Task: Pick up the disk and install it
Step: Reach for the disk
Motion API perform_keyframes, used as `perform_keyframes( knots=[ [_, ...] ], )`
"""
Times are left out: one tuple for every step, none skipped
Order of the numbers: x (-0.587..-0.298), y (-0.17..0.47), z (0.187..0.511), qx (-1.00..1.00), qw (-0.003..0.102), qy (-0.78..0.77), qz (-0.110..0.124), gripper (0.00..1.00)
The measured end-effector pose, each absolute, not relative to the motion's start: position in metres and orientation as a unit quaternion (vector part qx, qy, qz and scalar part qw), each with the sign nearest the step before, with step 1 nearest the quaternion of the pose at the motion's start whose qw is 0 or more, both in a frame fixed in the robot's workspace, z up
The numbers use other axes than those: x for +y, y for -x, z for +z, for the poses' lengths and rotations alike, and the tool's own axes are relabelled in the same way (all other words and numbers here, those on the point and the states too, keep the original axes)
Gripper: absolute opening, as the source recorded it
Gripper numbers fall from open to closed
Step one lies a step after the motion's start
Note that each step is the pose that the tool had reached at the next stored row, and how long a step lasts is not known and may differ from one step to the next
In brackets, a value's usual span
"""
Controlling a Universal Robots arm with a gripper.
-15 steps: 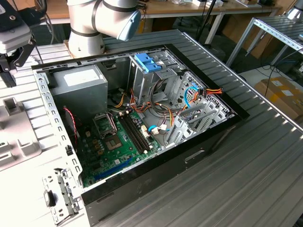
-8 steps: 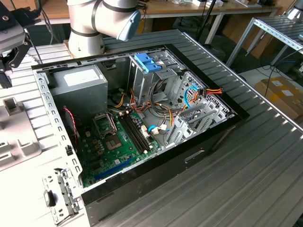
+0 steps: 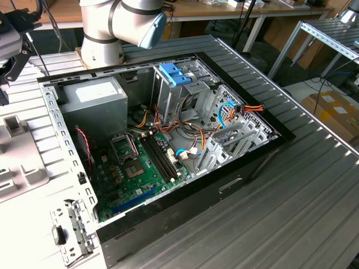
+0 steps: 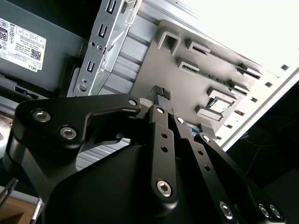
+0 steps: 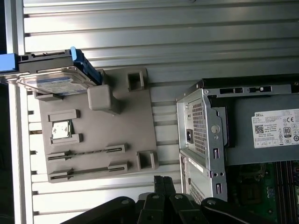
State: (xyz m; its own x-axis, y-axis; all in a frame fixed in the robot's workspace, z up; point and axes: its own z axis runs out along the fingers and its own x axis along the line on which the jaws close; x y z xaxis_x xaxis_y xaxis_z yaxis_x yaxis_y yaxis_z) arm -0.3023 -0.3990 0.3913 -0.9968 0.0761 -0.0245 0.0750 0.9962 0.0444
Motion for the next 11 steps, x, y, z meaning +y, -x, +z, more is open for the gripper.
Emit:
perform_keyframes(
  knots=[
    [-0.3990,0.3031,0.3913,0.999,0.013,-0.038,0.022,0.11],
    [-0.3989,0.3038,0.3913,0.999,0.013,-0.038,0.022,0.11],
    [-0.3989,0.3046,0.3913,0.999,0.013,-0.038,0.022,0.11],
    [-0.3989,0.3053,0.3913,0.999,0.013,-0.038,0.022,0.11],
    [-0.3989,0.3068,0.3913,0.999,0.013,-0.038,0.022,0.11],
    [-0.3989,0.3081,0.3913,0.999,0.013,-0.038,0.022,0.11],
    [-0.3989,0.3088,0.3912,0.999,0.013,-0.038,0.022,0.11],
    [-0.3989,0.3096,0.3913,0.999,0.013,-0.038,0.022,0.11],
    [-0.3989,0.3110,0.3913,0.999,0.013,-0.038,0.022,0.11],
    [-0.3989,0.3121,0.3912,0.999,0.013,-0.038,0.022,0.11],
    [-0.3990,0.3129,0.3912,0.999,0.013,-0.038,0.022,0.11]
  ],
)
